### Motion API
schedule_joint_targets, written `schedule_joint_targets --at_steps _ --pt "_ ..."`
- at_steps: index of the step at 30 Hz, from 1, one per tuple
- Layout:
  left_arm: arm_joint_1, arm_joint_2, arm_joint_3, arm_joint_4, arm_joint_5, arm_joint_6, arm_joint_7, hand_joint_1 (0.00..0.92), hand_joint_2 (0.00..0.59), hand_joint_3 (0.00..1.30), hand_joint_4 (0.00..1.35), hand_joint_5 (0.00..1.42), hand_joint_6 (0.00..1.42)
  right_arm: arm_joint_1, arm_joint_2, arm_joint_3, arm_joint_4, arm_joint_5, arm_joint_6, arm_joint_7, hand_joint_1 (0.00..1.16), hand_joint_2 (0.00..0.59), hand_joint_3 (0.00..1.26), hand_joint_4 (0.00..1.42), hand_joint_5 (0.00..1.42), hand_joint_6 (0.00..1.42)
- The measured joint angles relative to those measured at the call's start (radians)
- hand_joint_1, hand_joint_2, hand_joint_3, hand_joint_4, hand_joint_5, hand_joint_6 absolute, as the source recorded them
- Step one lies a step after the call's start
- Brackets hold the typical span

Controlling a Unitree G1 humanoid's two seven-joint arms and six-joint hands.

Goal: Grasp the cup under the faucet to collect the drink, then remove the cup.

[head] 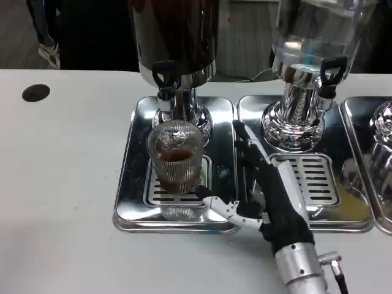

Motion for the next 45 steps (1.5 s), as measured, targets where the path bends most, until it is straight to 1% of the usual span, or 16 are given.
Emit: schedule_joint_targets --at_steps 2,5,9,15,19,26,34,45 --pt "0.009 -0.001 0.011 -0.002 -0.002 -0.001 0.0 0.0 0.0 0.0 0.0 0.0 0.0 -0.018 0.009 0.004 0.025 0.0 -0.002 -0.006 0.93 0.161 0.07 0.05 0.1 0.18" --pt "0.02 -0.006 0.014 -0.004 -0.003 -0.002 0.0 0.0 0.0 0.0 0.0 0.0 0.0 -0.076 0.028 0.014 0.094 -0.002 -0.002 -0.018 0.93 0.161 0.06 0.05 0.1 0.18" --pt "0.035 -0.009 0.021 -0.01 -0.009 -0.002 0.0 0.0 0.0 0.0 0.0 0.0 0.0 -0.132 0.051 0.025 0.165 -0.002 -0.007 -0.033 0.93 0.161 0.06 0.05 0.1 0.18" --pt "0.051 -0.011 0.036 -0.028 -0.018 -0.002 0.0 0.0 0.0 0.0 0.0 0.0 0.0 -0.191 0.066 0.031 0.241 -0.001 -0.015 -0.043 0.94 0.162 0.06 0.05 0.11 0.18" --pt "0.065 -0.012 0.05 -0.039 -0.032 -0.002 0.0 0.0 0.0 0.0 0.0 0.0 0.0 -0.214 0.074 0.034 0.277 0.0 -0.017 -0.051 0.94 0.162 0.06 0.05 0.11 0.18" --pt "0.08 -0.022 0.051 -0.053 -0.034 -0.002 -0.001 0.0 0.0 0.0 0.0 0.0 0.0 -0.252 0.088 0.037 0.337 0.0 -0.026 -0.058 0.94 0.162 0.06 0.06 0.11 0.18" --pt "0.102 -0.024 0.059 -0.078 -0.037 -0.002 -0.004 0.0 0.0 0.0 0.0 0.0 0.0 -0.287 0.104 0.036 0.403 0.002 -0.041 -0.069 0.94 0.161 0.06 0.06 0.11 0.18" --pt "0.121 -0.039 0.071 -0.084 -0.041 -0.002 -0.006 0.0 0.0 0.0 0.0 0.0 0.0 -0.315 0.103 0.032 0.474 0.014 -0.055 -0.075 0.94 0.163 0.06 0.06 0.11 0.18"
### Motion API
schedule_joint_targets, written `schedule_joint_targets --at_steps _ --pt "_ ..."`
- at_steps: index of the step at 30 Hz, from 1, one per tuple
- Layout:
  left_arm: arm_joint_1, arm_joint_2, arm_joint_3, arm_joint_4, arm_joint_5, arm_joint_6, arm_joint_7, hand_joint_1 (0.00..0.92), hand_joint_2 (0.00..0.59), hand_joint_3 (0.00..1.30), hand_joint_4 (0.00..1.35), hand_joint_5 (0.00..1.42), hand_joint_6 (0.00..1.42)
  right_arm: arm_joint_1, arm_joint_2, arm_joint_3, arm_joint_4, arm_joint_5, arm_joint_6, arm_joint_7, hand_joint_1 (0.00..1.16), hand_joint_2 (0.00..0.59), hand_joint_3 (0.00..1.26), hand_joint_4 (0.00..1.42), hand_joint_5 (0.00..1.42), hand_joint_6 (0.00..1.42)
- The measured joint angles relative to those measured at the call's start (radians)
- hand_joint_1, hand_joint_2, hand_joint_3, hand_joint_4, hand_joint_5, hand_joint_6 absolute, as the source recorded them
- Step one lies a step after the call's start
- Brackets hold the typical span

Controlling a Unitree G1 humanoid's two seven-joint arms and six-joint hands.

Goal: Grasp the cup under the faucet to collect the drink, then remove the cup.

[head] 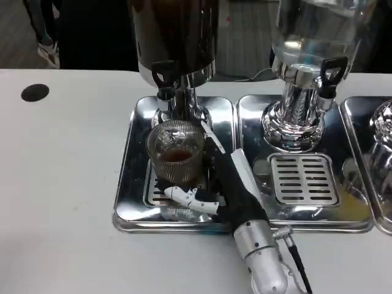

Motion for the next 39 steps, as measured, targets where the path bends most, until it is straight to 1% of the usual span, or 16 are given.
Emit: schedule_joint_targets --at_steps 5,16,25,31,39 --pt "0.002 -0.001 0.014 0.0 -0.004 0.0 0.0 0.0 0.0 0.0 0.0 0.0 0.0 -0.02 -0.002 0.0 0.026 0.006 -0.003 -0.003 0.94 0.163 0.06 0.06 0.12 0.18" --pt "0.003 -0.012 0.015 0.0 -0.004 0.0 -0.01 0.0 0.0 0.0 0.0 0.0 0.0 -0.065 -0.007 0.0 0.047 0.01 0.0 -0.011 0.95 0.163 0.06 0.07 0.12 0.18" --pt "-0.007 -0.015 0.015 0.009 -0.004 -0.001 -0.016 0.0 0.005 0.0 0.0 0.0 0.0 -0.067 -0.007 0.008 0.048 0.009 0.001 -0.024 0.95 0.164 0.07 0.1 0.14 0.18" --pt "-0.014 -0.017 0.014 0.01 -0.004 -0.001 -0.016 0.0 0.006 0.0 0.0 0.0 0.0 -0.066 -0.007 0.018 0.048 0.009 0.001 -0.035 0.95 0.164 0.13 0.19 0.19 0.2" --pt "-0.019 -0.024 0.01 0.01 -0.004 -0.001 -0.016 0.0 0.006 0.0 0.0 0.0 0.0 -0.066 -0.007 0.025 0.048 0.01 0.001 -0.05 0.95 0.164 0.25 0.27 0.26 0.21"
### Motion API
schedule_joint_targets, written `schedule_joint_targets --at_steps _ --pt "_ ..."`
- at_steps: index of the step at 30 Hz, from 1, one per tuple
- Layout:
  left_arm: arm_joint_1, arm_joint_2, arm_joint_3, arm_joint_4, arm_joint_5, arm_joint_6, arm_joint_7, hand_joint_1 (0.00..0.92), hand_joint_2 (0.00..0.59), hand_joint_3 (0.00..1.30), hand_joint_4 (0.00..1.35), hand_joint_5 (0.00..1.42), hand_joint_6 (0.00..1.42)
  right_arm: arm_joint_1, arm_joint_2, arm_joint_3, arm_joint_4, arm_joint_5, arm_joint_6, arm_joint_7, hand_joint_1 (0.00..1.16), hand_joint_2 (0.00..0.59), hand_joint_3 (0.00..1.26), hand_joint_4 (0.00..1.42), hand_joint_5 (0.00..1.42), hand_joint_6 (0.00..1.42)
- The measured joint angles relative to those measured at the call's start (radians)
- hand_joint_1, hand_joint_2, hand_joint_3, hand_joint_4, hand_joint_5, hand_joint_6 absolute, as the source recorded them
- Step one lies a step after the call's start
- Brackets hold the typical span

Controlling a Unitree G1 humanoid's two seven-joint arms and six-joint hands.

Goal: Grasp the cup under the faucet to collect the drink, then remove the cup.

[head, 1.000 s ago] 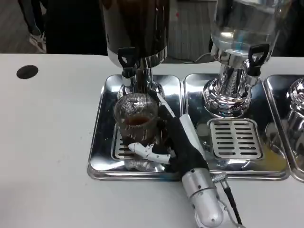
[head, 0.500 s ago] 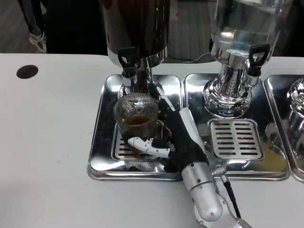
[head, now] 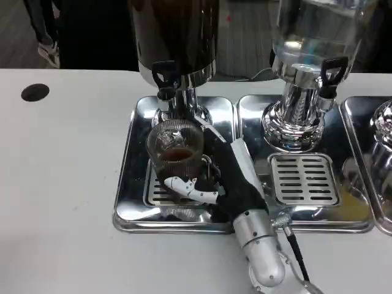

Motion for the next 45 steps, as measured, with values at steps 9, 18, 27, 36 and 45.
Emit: schedule_joint_targets --at_steps 9,18,27,36,45 --pt "-0.003 -0.001 -0.011 0.0 0.0 0.0 0.0 0.0 0.004 0.0 0.0 0.0 0.0 0.004 0.0 0.001 -0.005 0.005 0.0 -0.006 0.94 0.173 0.33 0.33 0.33 0.24" --pt "-0.013 -0.002 -0.026 -0.003 0.001 0.0 0.0 0.0 0.005 0.0 0.0 0.0 0.0 0.023 0.002 0.007 -0.028 0.008 0.0 -0.006 0.94 0.173 0.35 0.35 0.37 0.29" --pt "-0.029 -0.002 -0.034 -0.003 0.004 0.001 0.0 0.0 0.004 0.0 0.0 0.0 0.0 0.075 0.008 0.015 -0.088 0.005 0.003 -0.006 0.94 0.176 0.35 0.37 0.39 0.31" --pt "-0.038 -0.008 -0.064 -0.007 0.011 0.007 0.0 0.0 0.0 0.0 0.0 0.0 0.0 0.113 0.0 0.016 -0.151 0.002 0.013 -0.006 0.93 0.187 0.36 0.38 0.4 0.31" --pt "-0.054 -0.008 -0.07 -0.009 0.013 0.017 0.0 0.0 0.0 0.0 0.0 0.0 0.0 0.176 -0.022 0.016 -0.239 -0.005 0.021 -0.005 0.92 0.188 0.36 0.38 0.41 0.33"
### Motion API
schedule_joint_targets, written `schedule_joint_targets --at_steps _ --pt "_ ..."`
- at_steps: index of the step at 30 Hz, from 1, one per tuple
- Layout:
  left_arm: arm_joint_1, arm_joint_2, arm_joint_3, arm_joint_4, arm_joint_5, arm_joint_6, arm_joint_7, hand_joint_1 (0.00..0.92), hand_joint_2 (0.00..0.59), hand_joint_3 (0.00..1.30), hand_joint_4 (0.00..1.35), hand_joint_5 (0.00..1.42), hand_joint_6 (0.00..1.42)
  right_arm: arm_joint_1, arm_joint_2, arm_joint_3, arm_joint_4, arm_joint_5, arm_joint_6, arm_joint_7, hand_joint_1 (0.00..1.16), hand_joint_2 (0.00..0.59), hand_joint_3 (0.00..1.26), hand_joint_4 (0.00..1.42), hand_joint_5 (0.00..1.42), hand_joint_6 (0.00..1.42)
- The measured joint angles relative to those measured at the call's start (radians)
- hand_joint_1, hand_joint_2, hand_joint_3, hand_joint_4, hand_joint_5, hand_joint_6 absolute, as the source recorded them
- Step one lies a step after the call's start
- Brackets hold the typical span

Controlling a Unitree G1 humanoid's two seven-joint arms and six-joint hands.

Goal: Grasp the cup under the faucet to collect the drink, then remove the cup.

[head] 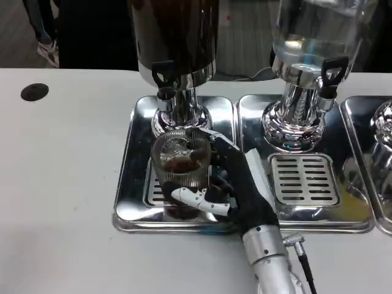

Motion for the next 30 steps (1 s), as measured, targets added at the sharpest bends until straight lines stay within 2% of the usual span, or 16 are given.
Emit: schedule_joint_targets --at_steps 7,15,23,30 --pt "-0.012 0.0 -0.004 -0.001 0.003 0.002 0.0 0.0 0.0 0.0 0.0 0.0 0.0 0.034 -0.012 0.0 -0.065 0.0 0.007 0.006 0.92 0.188 0.36 0.39 0.41 0.34" --pt "-0.019 0.0 -0.007 -0.001 0.005 0.006 0.0 0.0 0.0 0.0 0.0 0.0 0.0 0.111 -0.028 0.004 -0.166 -0.006 0.036 0.022 0.92 0.194 0.37 0.4 0.41 0.34" --pt "-0.021 0.0 -0.018 -0.002 0.018 0.011 0.0 0.0 0.0 0.0 0.0 0.0 0.0 0.184 -0.032 0.0 -0.239 -0.007 0.039 0.045 0.91 0.197 0.37 0.41 0.42 0.35" --pt "-0.025 -0.001 -0.031 -0.012 0.033 0.02 0.0 0.0 0.0 0.0 0.0 0.0 0.0 0.237 -0.053 -0.01 -0.307 -0.007 0.04 0.065 0.91 0.196 0.37 0.41 0.42 0.36"
